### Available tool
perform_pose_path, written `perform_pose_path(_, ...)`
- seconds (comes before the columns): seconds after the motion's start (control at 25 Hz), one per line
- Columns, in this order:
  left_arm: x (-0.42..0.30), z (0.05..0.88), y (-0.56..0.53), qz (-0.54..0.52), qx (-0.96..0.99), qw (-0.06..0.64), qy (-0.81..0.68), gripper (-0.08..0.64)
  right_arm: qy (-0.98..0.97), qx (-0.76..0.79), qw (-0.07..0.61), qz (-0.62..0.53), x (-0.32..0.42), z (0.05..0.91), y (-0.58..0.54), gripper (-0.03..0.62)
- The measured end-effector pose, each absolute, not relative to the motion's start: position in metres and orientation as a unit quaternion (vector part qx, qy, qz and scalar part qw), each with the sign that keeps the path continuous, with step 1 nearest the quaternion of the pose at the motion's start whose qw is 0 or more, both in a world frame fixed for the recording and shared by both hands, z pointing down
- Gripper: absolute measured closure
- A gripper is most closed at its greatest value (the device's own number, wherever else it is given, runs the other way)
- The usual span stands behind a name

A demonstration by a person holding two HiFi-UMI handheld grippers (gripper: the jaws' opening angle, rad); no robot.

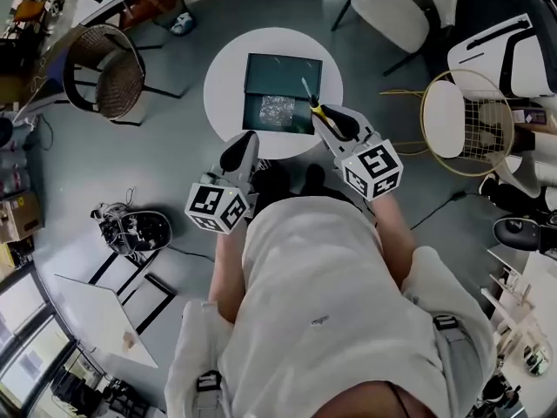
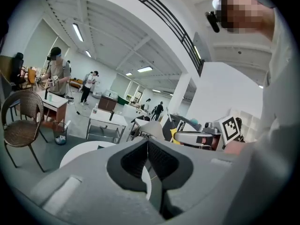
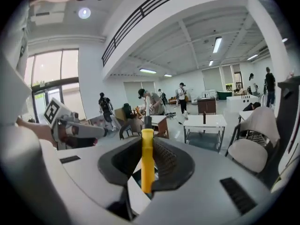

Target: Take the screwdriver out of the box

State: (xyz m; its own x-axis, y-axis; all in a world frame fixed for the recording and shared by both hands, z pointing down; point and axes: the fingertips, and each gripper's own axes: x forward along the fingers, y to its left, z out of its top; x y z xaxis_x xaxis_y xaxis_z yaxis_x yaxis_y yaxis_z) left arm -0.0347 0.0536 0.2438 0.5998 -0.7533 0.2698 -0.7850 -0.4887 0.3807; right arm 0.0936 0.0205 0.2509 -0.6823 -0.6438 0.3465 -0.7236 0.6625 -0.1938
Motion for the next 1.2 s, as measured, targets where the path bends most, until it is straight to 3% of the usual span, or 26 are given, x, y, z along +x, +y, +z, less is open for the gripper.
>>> perform_pose_path(0.4, 0.009, 0.181, 0.071, -0.003, 0.869, 0.175, -0.464, 0.546, -0.93, 0.341, -0.02, 0.134, 0.137, 0.133, 0.041, 0.511)
perform_pose_path(1.2, 0.035, 0.187, 0.104, 0.003, 0.862, 0.167, -0.479, 0.546, -0.936, 0.324, -0.032, 0.135, 0.167, 0.129, 0.079, 0.512)
